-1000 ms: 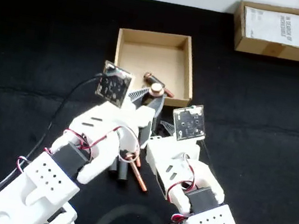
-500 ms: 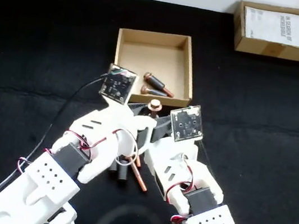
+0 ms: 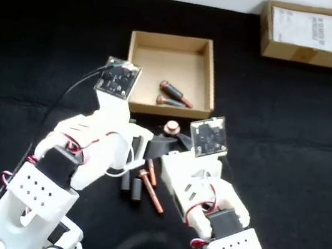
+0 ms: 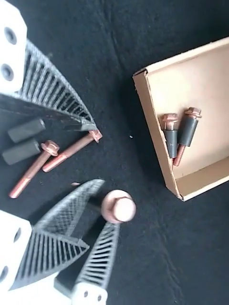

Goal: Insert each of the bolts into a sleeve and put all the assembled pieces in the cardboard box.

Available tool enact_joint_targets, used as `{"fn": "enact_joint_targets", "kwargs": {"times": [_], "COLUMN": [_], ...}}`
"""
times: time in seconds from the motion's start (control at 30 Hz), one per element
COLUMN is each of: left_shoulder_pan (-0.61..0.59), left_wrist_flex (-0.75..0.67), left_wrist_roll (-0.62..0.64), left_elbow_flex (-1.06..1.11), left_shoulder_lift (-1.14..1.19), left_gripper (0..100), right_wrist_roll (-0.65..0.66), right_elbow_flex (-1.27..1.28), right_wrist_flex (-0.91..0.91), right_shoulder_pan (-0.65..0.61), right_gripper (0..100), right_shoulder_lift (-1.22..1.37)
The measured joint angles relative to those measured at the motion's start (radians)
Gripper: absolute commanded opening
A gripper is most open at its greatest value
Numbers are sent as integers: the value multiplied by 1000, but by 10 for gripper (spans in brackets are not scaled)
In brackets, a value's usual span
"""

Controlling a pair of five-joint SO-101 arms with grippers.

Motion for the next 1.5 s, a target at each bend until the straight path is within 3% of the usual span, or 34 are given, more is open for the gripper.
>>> {"fn": "enact_joint_targets", "kwargs": {"times": [0.23,0.43,0.6,0.77,1.0,1.37,1.5], "left_shoulder_pan": [78,91,-35,-213,-350,-482,-508], "left_wrist_flex": [129,129,89,-120,-365,-399,-399], "left_wrist_roll": [-5,-38,-61,-61,-61,-61,-61], "left_elbow_flex": [-43,28,170,358,594,795,852], "left_shoulder_lift": [-114,-308,-439,-551,-704,-830,-832], "left_gripper": [3,8,8,8,9,9,9], "right_wrist_roll": [31,31,31,31,37,44,124], "right_elbow_flex": [-87,-249,-400,-575,-844,-1441,-1659], "right_wrist_flex": [-54,-58,-58,-58,-51,295,379], "right_shoulder_pan": [98,109,115,155,186,216,221], "right_gripper": [8,8,8,8,8,8,8], "right_shoulder_lift": [163,330,494,710,1036,1554,1755]}}
